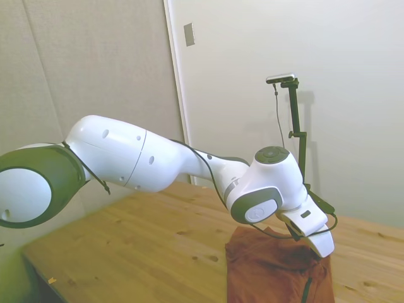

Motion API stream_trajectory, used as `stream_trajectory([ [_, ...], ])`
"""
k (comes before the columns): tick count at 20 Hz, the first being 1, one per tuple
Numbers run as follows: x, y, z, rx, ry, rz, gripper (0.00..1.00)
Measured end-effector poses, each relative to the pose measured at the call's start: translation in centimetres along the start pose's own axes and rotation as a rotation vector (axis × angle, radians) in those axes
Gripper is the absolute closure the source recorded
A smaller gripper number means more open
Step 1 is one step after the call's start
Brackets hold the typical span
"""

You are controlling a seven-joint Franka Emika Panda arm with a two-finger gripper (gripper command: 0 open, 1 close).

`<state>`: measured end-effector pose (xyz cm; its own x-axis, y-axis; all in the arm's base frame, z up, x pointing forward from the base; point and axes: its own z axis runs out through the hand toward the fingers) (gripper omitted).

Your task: Unfold the shorts

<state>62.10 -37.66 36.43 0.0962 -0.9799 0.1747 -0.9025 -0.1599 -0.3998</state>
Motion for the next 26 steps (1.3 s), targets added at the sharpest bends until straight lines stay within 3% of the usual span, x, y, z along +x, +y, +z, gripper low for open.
stream_trajectory([
  [12, 0.0, 0.4, 0.7, 0.022, -0.030, 0.005, 1.00],
  [21, -0.6, 0.0, 0.8, 0.052, -0.049, -0.046, 1.00],
  [26, -1.5, -0.4, -1.3, 0.093, -0.045, -0.093, 1.00],
])
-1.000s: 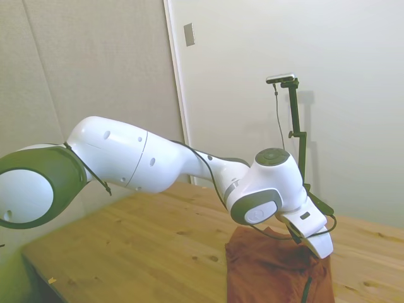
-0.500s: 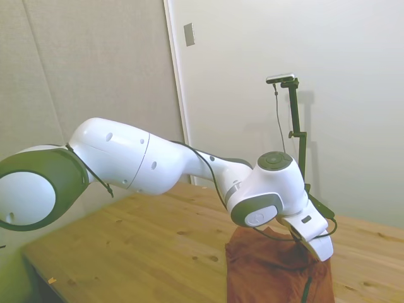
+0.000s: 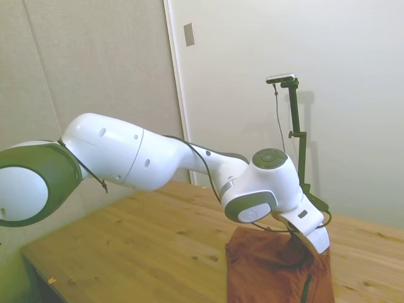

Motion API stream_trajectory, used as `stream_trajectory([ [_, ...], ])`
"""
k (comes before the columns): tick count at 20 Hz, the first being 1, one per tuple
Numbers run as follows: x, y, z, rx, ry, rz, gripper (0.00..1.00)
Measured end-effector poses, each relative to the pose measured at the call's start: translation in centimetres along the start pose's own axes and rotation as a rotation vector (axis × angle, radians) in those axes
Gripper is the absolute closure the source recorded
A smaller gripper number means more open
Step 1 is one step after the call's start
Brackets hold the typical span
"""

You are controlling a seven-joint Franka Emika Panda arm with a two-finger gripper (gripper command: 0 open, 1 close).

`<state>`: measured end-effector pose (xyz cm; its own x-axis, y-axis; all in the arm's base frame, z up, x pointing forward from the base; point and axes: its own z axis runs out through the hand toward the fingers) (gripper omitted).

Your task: Unfold the shorts

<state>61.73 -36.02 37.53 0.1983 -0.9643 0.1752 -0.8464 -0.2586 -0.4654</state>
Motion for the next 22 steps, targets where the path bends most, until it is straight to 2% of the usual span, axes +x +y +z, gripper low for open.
stream_trajectory([
  [3, -2.5, -1.7, -3.0, 0.038, 0.011, -0.043, 1.00],
  [8, -9.9, -6.0, -6.9, 0.087, 0.036, -0.164, 1.00],
  [12, -17.1, -8.2, -7.5, 0.077, 0.077, -0.262, 1.00],
  [14, -21.5, -8.3, -7.3, 0.038, 0.098, -0.310, 1.00],
  [18, -23.2, -9.1, -7.9, 0.035, 0.119, -0.325, 1.00],
  [22, -29.3, -11.5, -9.5, 0.060, 0.155, -0.390, 1.00],
])
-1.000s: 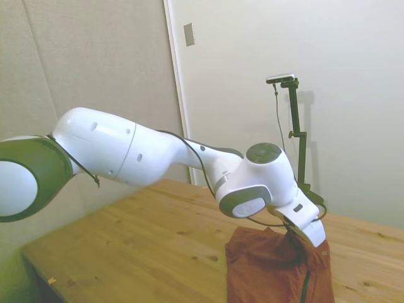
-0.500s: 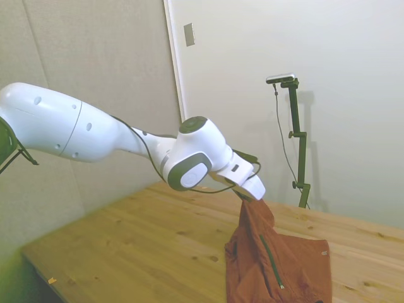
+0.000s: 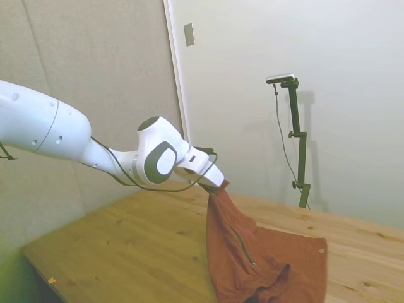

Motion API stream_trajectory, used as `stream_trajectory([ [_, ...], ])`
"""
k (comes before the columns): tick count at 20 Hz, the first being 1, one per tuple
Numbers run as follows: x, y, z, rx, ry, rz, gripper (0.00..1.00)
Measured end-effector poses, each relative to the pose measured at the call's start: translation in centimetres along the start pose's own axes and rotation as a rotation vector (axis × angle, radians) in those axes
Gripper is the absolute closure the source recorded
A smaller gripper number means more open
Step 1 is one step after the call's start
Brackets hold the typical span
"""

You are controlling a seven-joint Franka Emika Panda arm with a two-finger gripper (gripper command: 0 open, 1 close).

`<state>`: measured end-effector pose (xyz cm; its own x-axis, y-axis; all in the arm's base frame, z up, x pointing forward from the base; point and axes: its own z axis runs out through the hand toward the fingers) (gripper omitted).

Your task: Unfold the shorts

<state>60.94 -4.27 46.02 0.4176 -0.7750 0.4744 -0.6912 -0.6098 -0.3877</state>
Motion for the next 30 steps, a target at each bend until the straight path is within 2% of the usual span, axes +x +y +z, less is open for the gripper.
stream_trajectory([
  [3, -3.3, -3.1, -0.8, 0.007, 0.053, -0.028, 1.00],
  [5, -5.5, -4.8, -0.6, -0.016, 0.086, -0.045, 1.00],
  [10, -11.0, -8.5, 2.7, -0.088, 0.125, -0.106, 1.00],
  [11, -11.9, -9.2, 3.5, -0.101, 0.123, -0.119, 0.00],
  [16, -14.5, -11.1, 6.6, -0.153, 0.105, -0.152, 0.00],
  [21, -15.2, -12.0, 7.5, -0.185, 0.103, -0.165, 0.00],
  [25, -14.7, -12.8, 6.3, -0.168, 0.087, -0.164, 0.00],
  [27, -12.6, -12.4, 4.7, -0.166, 0.068, -0.153, 0.00],
  [30, -7.9, -9.7, 2.0, -0.177, 0.029, -0.140, 0.00],
])
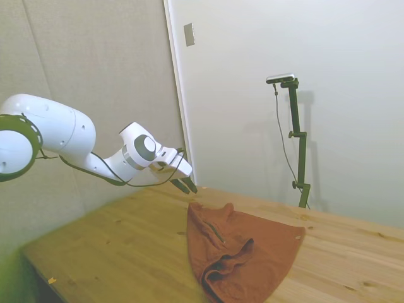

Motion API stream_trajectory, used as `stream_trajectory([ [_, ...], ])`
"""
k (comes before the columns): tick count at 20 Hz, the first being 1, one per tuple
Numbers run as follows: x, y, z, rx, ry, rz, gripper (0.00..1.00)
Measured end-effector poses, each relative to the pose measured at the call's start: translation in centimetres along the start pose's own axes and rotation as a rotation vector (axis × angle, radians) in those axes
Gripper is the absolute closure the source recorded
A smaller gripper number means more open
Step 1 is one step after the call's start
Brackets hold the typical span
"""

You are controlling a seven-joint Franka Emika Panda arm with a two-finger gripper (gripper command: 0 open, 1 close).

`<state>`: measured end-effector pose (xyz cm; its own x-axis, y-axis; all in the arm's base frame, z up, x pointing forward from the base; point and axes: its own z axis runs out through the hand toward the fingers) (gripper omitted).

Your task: Unfold the shorts

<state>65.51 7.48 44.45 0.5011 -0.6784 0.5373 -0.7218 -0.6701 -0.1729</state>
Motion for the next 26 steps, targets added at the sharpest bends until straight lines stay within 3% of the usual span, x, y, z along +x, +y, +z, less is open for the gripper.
stream_trajectory([
  [6, 7.9, 10.0, -0.2, -0.015, -0.118, -0.024, 0.00],
  [12, 11.4, 17.0, 4.2, -0.007, -0.274, -0.149, 0.00],
  [18, 13.3, 21.1, 7.2, -0.007, -0.359, -0.251, 0.00],
  [26, 14.5, 22.2, 8.1, -0.022, -0.360, -0.251, 0.00],
])
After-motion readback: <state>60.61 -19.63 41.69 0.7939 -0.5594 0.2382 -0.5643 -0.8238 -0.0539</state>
